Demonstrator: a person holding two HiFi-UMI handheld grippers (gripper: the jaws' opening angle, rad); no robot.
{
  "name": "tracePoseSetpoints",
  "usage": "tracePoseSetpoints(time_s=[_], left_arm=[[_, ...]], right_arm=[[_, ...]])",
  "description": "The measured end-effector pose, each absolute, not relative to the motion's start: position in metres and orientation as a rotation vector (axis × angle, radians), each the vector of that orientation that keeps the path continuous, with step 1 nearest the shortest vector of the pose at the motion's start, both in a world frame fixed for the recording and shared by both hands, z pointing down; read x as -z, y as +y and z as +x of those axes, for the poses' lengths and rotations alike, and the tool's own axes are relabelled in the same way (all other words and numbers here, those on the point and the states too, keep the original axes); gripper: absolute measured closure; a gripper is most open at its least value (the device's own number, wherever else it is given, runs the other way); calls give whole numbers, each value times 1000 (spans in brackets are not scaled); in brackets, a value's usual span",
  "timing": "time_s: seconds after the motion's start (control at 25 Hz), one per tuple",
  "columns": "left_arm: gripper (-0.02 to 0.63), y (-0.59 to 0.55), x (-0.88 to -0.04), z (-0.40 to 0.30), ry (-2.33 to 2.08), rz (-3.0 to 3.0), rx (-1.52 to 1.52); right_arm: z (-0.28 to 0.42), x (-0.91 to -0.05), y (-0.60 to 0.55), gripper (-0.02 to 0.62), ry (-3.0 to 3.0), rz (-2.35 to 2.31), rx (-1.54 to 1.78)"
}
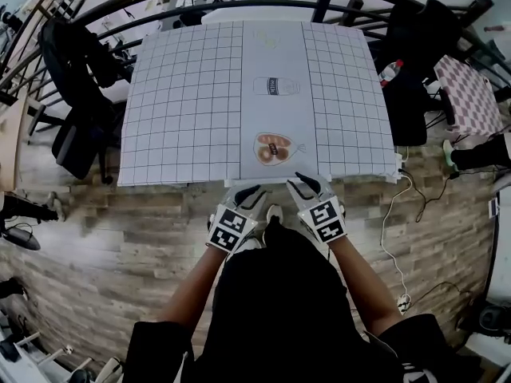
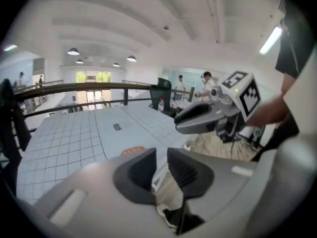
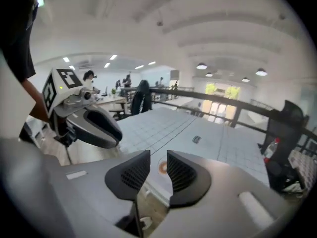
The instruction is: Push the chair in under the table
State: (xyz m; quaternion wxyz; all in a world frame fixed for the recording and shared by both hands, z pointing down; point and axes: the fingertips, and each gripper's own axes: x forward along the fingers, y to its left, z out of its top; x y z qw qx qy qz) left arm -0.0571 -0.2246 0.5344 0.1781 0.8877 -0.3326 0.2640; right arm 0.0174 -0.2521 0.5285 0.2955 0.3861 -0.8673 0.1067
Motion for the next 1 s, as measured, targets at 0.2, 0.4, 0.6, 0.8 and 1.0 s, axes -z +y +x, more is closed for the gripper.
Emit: tracePoseSetpoints(time_s=[0.2, 0.4, 0.6, 0.8, 1.0], left_arm=[[595, -211, -468, -79, -1184, 2475, -401], [595, -189, -412, -90, -1338, 2503, -197], [595, -152, -389, -91, -1469, 2527, -80], [595, -126, -361, -85, -1554, 2597, -29], [595, -108, -360, -73, -1531, 2616, -105]], right_arm=[[27, -466, -229, 595, -2384, 1378, -261], [0, -418, -189, 595, -2589, 1428, -418], [-15, -385, -143, 597, -2632, 1479, -178], [-9, -364, -119, 597, -2658, 1531, -126], [0, -364, -102, 597, -2663, 1562, -140]])
